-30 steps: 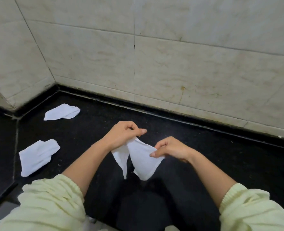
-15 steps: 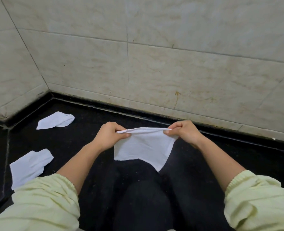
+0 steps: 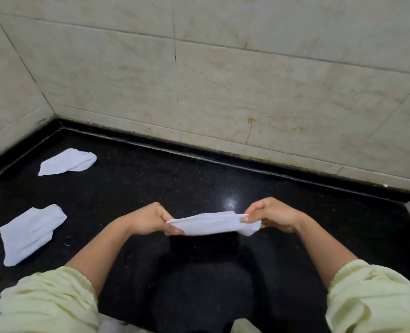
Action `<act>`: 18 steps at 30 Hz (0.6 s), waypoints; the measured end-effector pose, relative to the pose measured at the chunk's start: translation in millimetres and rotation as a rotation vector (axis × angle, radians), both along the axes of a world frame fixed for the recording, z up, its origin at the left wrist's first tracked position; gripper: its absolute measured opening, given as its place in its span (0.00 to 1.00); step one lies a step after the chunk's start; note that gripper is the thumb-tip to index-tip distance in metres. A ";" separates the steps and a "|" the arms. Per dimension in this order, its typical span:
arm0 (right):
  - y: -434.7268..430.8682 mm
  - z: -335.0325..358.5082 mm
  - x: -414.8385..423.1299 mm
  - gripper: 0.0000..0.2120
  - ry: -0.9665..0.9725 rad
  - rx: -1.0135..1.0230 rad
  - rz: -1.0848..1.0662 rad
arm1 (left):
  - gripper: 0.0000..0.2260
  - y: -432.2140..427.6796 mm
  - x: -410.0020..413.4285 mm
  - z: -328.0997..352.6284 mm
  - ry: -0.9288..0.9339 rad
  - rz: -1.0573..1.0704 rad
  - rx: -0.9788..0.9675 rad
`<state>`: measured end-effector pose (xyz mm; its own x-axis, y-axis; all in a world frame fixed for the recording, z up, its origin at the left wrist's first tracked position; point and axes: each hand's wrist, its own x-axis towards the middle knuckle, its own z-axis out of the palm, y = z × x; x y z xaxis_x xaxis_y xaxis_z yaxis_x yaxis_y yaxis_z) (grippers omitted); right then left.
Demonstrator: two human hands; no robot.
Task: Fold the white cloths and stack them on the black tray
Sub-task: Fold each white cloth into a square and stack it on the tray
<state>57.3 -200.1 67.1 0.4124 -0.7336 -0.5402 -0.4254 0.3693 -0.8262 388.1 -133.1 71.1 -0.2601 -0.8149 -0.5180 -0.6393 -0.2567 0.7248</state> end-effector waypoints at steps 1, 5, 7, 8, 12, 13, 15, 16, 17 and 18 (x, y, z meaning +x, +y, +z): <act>6.2 -7.8 -2.0 0.03 0.007 0.041 0.013 | 0.11 5.3 -2.2 -7.5 -0.022 -0.026 0.042; 30.1 -42.7 -8.9 0.07 0.096 0.145 0.061 | 0.16 23.8 -12.4 -40.8 -0.108 -0.065 0.179; 39.2 -55.1 -11.5 0.09 0.123 0.195 0.058 | 0.12 29.8 -16.8 -54.9 -0.107 -0.051 0.229; 41.7 -59.2 -12.5 0.09 0.130 0.209 0.051 | 0.12 31.4 -17.3 -61.3 -0.102 -0.043 0.251; 41.9 -63.9 -12.1 0.08 0.131 0.177 -0.022 | 0.14 34.0 -14.1 -75.8 -0.073 -0.011 0.303; 40.4 -63.5 -11.1 0.08 0.135 0.138 -0.049 | 0.16 33.9 -13.7 -76.6 -0.065 0.018 0.312; 36.2 -63.3 -9.0 0.10 0.136 0.050 -0.115 | 0.18 33.6 -14.5 -76.9 -0.016 0.096 0.349; 33.8 -63.9 -7.8 0.10 0.126 0.021 -0.147 | 0.19 33.1 -14.8 -76.0 0.020 0.129 0.373; 31.4 -64.9 -6.6 0.10 0.112 0.008 -0.174 | 0.19 33.2 -14.3 -75.7 0.045 0.149 0.391; 29.1 -65.9 -5.4 0.09 0.096 0.008 -0.193 | 0.19 33.4 -13.7 -75.1 0.061 0.166 0.396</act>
